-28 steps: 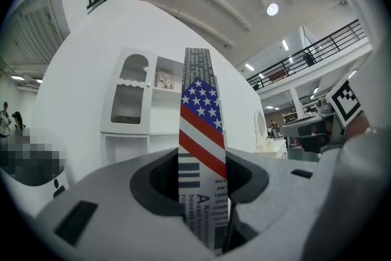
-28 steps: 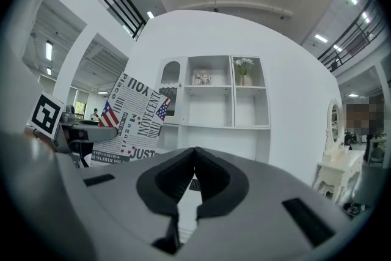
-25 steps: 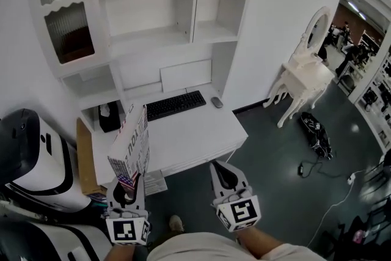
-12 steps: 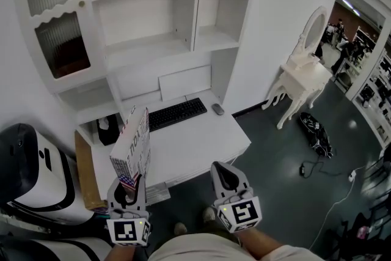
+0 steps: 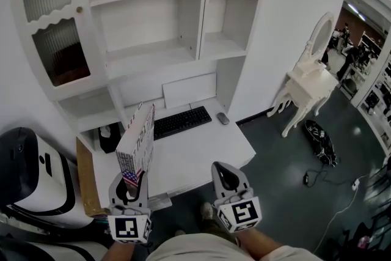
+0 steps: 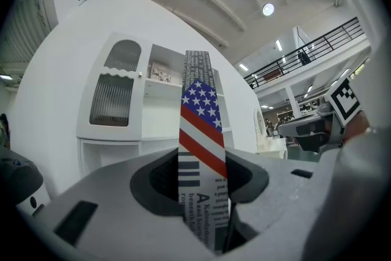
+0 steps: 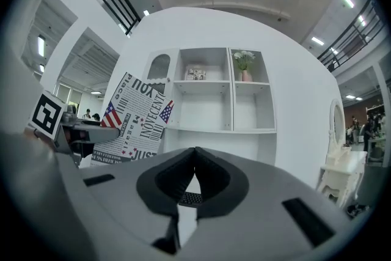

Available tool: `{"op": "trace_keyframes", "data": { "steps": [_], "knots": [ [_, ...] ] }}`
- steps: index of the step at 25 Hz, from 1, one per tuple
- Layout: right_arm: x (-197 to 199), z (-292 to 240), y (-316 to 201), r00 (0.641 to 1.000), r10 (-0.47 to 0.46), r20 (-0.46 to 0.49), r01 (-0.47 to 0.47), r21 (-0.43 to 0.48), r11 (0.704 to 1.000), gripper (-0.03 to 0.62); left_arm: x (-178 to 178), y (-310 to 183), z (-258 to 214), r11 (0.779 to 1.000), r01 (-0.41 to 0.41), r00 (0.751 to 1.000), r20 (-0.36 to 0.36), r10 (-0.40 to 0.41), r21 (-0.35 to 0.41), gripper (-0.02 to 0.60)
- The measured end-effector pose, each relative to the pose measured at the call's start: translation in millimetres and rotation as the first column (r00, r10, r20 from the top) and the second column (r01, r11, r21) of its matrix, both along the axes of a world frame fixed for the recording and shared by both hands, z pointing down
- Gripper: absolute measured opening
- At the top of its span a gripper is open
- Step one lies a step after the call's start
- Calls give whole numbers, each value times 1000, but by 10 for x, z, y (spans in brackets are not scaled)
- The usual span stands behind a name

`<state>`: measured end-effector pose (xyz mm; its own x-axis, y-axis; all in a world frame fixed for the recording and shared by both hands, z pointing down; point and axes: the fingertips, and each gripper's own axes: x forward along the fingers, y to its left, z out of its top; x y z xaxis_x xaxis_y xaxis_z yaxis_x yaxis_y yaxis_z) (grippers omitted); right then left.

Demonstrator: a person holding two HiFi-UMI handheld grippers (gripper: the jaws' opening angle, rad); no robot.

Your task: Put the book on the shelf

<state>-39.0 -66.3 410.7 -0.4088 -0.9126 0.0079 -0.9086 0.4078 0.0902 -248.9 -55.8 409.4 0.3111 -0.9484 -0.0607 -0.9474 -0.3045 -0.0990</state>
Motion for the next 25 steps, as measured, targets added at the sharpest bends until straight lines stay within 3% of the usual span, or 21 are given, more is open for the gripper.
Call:
{"op": "trace_keyframes", "data": {
  "steps": [17, 25],
  "knots": [
    [425, -30, -828, 999, -47, 8, 47, -7, 999, 3, 239, -879, -394, 995, 88, 983, 156, -95, 52, 152],
    [560, 34, -1066, 998, -62, 14, 63, -25, 998, 5, 386, -1235, -636, 987, 95, 934, 331, -132, 127, 152]
  ]
}}
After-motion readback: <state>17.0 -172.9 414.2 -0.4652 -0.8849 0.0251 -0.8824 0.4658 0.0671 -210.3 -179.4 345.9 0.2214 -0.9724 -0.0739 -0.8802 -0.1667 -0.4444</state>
